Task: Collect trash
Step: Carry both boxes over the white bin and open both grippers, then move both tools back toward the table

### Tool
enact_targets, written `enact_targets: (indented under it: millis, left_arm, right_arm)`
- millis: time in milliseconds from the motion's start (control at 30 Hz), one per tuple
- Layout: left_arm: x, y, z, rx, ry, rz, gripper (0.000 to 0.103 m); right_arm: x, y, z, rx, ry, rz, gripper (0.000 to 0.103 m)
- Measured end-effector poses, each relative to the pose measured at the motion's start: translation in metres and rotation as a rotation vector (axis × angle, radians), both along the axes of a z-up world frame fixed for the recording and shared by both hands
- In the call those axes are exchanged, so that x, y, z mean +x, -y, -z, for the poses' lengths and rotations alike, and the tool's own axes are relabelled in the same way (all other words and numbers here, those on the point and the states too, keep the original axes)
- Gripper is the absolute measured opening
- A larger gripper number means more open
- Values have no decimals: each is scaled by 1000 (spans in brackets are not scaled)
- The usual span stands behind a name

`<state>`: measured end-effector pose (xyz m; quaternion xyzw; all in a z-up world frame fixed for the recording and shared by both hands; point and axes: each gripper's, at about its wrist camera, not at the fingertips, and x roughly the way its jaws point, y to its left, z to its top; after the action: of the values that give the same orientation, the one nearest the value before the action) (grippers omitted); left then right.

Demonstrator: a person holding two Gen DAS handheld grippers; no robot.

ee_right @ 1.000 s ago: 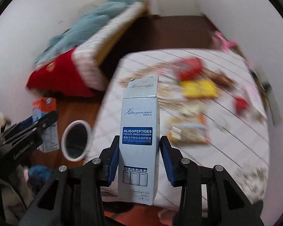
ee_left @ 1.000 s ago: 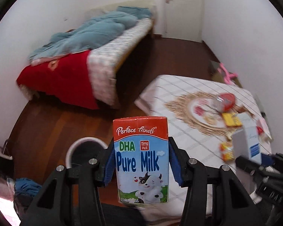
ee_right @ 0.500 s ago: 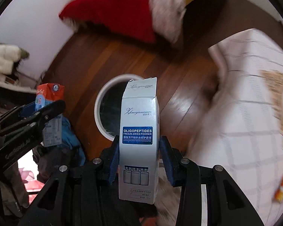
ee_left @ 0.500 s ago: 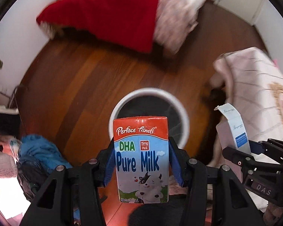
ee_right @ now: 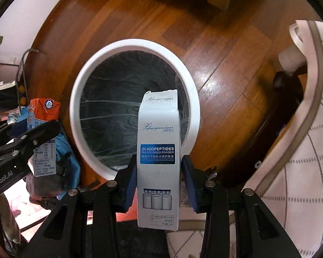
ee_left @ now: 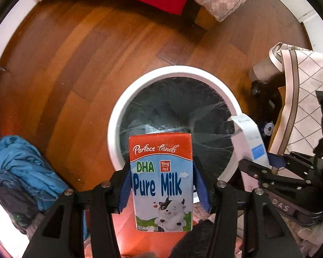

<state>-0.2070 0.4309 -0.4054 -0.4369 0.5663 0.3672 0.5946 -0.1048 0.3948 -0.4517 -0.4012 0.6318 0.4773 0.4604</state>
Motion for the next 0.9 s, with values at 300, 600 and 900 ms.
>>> enact_targets:
  millis: [300, 600, 900]
  left_arm:
    - [-16, -1, -8, 13, 2, -54, 95]
    - [-32, 19, -40, 123, -20, -88, 102]
    - [-39, 53, -86, 206, 4, -119, 102]
  right_arm:
    - [20, -9, 9, -9, -15, 13, 67]
    - [22, 6, -22, 35, 63, 3, 103]
    - [21, 35, -78, 144, 139, -2, 103]
